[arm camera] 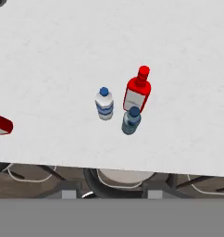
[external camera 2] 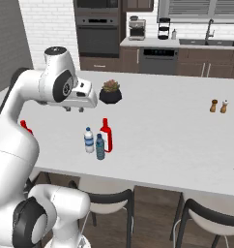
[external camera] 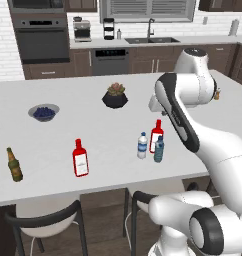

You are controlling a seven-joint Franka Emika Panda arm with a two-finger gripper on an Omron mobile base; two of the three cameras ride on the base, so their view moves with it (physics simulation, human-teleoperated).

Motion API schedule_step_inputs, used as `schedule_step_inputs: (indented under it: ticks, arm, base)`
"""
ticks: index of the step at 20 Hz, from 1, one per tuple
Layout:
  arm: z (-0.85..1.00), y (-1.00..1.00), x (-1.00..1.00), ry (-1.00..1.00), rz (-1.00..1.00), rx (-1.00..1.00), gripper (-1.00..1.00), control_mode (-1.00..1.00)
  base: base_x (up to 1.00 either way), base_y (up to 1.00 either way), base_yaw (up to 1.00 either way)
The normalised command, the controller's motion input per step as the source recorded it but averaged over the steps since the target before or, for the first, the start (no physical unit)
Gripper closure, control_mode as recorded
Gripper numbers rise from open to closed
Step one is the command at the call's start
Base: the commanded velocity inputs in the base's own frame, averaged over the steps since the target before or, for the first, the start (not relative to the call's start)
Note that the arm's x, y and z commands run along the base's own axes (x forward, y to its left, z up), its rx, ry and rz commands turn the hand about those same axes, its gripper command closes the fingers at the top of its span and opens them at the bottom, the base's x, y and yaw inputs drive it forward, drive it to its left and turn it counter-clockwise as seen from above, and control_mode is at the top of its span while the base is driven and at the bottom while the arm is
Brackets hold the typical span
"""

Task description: Move the plastic bottles in the middle to the plastics group, and the glass bottles in the middle to the glass group.

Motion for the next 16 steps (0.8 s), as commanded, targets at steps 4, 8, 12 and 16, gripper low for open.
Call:
schedule_step_inputs:
  ticks: [4,8,12,16]
  arm:
    - [-0.01,0.00,-0.02,0.00,0.00,0.00,-1.00,-1.00]
    - [-0.36,0.00,0.00,0.03,0.00,0.00,-1.00,-1.00]
    - [-0.48,-0.21,0.00,0.04,0.00,-0.01,-1.00,-1.00]
    - [-0.52,-0.34,0.00,0.00,0.00,0.00,-1.00,-1.00]
  base:
    - [0.00,0.00,0.00]
    - [0.00,0.00,0.00]
    - [0.00,0.00,0.00]
    - [0.00,0.00,0.00]
